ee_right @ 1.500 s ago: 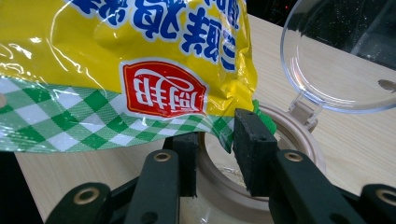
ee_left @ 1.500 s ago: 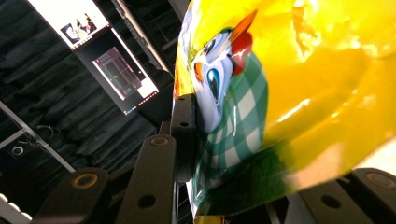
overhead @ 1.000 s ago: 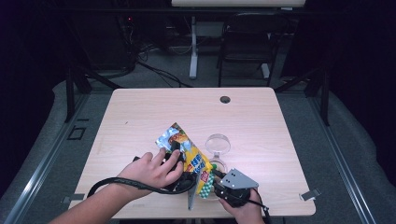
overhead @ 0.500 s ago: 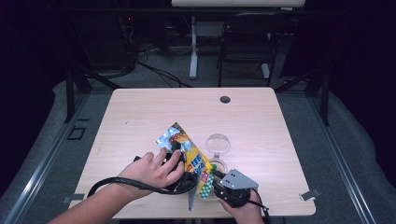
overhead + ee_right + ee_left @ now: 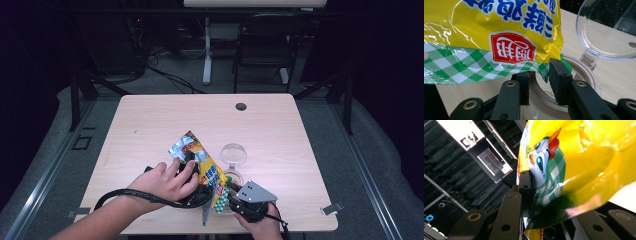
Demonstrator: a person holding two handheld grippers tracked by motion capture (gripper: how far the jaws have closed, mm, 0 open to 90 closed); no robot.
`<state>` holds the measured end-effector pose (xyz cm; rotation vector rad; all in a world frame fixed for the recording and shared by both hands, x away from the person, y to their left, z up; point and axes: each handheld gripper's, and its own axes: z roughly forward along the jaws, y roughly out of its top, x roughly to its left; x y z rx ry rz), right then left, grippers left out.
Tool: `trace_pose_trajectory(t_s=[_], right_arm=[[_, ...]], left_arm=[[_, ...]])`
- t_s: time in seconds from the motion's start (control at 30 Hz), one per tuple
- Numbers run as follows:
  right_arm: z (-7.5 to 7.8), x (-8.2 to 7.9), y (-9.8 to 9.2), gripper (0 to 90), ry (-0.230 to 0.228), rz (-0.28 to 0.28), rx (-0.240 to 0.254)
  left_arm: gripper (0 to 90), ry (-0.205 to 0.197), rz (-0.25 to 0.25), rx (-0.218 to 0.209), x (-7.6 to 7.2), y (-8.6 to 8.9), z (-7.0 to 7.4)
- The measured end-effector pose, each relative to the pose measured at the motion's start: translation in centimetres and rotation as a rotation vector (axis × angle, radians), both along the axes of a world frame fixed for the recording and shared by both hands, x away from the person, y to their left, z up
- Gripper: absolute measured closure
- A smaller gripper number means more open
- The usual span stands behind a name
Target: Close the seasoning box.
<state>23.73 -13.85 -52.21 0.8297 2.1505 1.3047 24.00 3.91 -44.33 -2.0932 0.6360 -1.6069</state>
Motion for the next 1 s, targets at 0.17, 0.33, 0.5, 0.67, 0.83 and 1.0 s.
trace_pose_trajectory(t_s=[0.17,0.33,0.5,0.67,0.83,1.0], right_arm=[[-0.04,-0.04,-0.01,69.2,0.018,0.0,-0.006],[-0.32,0.01,0.17,69.0,0.021,0.005,-0.022],[-0.42,0.03,0.2,68.5,0.029,0.006,-0.014],[-0.62,0.03,0.28,68.0,0.038,0.011,-0.016],[-0.69,0.09,0.17,67.7,0.043,0.009,-0.011],[-0.73,0.16,0.09,67.2,0.049,0.011,-0.001]], left_arm=[[76.7,0.018,0.008,0.005,-0.04,-0.08,-0.03],[77.7,0.031,0.019,-0.002,-0.01,0.01,-0.35],[77.8,0.037,0.02,-0.002,-0.06,0.07,-0.34],[77.9,0.046,0.022,-0.001,-0.04,-0.01,-0.4],[78.0,0.049,0.024,-0.002,0.02,0.0,-0.47],[78.1,0.055,0.029,-0.003,0.08,0.03,-0.52]])
